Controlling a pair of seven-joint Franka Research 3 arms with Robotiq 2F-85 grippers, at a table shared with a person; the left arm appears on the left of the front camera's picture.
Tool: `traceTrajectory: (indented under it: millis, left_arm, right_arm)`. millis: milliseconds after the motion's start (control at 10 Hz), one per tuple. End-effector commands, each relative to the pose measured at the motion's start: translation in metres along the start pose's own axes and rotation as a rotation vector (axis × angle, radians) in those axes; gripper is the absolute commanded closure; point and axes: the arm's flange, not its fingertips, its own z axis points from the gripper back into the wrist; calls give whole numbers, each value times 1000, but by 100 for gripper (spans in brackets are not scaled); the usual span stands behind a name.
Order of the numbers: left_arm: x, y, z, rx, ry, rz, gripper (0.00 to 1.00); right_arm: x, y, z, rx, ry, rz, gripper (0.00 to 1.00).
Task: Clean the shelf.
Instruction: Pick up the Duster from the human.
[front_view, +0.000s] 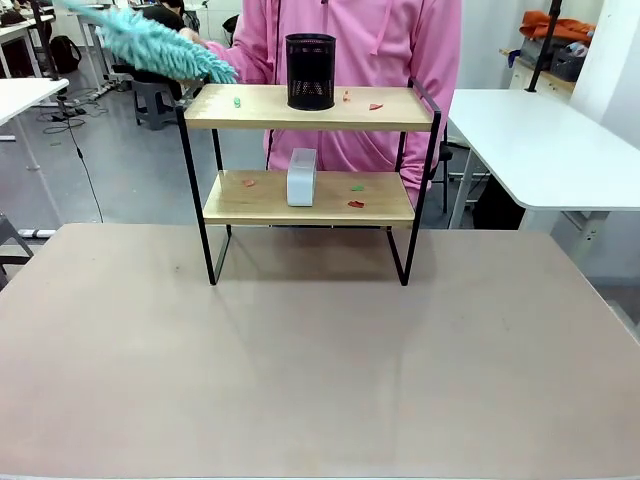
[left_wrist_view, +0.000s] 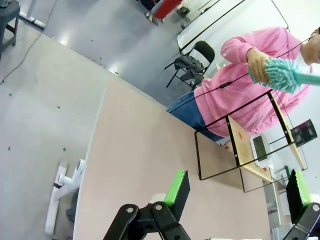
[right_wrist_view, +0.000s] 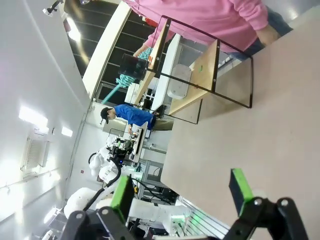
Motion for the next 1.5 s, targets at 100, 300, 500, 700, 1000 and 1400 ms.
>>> traceTrajectory:
  millis: [100, 300, 500, 700, 1000, 1400]
  left_arm:
    - [1, -1, -4, -11, -12, -29, 0]
    - [-1, -1, -2, 5, 2, 0, 0]
    - [31, -13, 4, -116, 166, 108, 0]
    - [88, -42, -20, -237, 288, 149, 0]
    - [154, -68, -89, -292, 386, 331, 0]
    - [147, -72, -113, -261, 399, 309, 0]
  right_arm:
    - [4, 2, -2, 15, -8, 30, 0]
    - [4, 2, -2, 15, -8, 30, 0]
    - [4, 2, -2, 15, -8, 30, 0]
    - [4, 2, -2, 15, -8, 30, 0]
    - [4, 2, -2, 15, -8, 30, 0]
    - [4, 2, -2, 15, -8, 30, 0]
